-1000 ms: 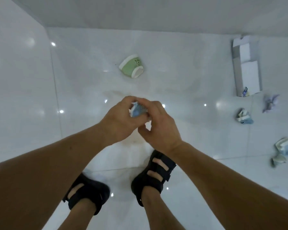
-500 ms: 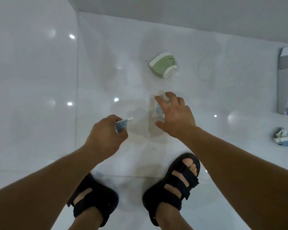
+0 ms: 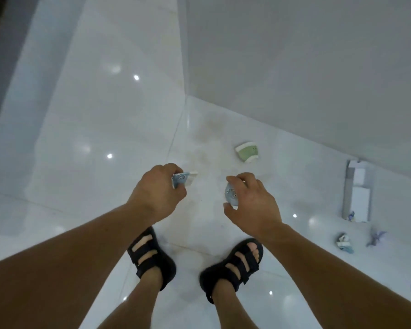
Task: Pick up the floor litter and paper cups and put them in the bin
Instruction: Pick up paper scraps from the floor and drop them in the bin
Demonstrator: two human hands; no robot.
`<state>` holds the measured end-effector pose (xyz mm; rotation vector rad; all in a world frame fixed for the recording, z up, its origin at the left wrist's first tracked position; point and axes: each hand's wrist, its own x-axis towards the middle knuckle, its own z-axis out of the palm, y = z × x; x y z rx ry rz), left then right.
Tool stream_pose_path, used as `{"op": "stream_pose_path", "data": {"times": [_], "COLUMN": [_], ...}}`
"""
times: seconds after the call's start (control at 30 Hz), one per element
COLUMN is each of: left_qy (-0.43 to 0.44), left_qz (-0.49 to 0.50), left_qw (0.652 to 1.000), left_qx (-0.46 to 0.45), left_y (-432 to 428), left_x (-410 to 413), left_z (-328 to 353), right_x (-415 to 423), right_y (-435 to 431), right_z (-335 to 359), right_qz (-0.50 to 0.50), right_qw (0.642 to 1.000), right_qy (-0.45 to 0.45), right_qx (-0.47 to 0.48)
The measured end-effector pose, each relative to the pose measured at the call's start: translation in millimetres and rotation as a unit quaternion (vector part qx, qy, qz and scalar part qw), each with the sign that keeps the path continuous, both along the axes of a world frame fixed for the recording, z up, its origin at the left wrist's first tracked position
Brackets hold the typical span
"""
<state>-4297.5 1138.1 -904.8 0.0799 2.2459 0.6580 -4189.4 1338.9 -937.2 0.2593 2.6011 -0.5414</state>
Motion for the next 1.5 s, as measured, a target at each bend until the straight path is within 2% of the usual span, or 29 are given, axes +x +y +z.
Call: {"op": "stream_pose_path", "data": {"times": [0.33,0.5,0.67,0.9,1.1,1.27,1.5], "left_qy": [0.028,0.058,0.087,0.109,0.114,0.111,0.122], "left_qz": [0.085,0.177,0.245,0.392,0.536,0.614,0.691], "left_qw": [0.996,0.982,0.964,0.911,0.832,0.775,0.699], "left_qx": [-0.020,-0.044,-0.060,-0.073,-0.086,-0.106,-0.139], "left_y": [-116,-180,-225,-308,-415,-512,-625], "left_x": [-7,29,86,187,304,411,518], "left_z": [260,364,440,501,521,529,546], "right_x": [-68,-82,-82,-53,16,98,198], "right_y": [-90,-146,-212,-331,-488,-627,-767], "right_z": [274,371,448,514,545,559,575], "right_qz": [0.130,0.217,0.334,0.503,0.619,0.691,0.755], "right_qw": [0.991,0.976,0.940,0.861,0.779,0.712,0.643], "right_qy": [0.013,0.027,0.060,0.071,0.102,0.121,0.115], "right_qx": [0.005,-0.015,-0.026,-0.002,-0.025,-0.035,-0.062]}}
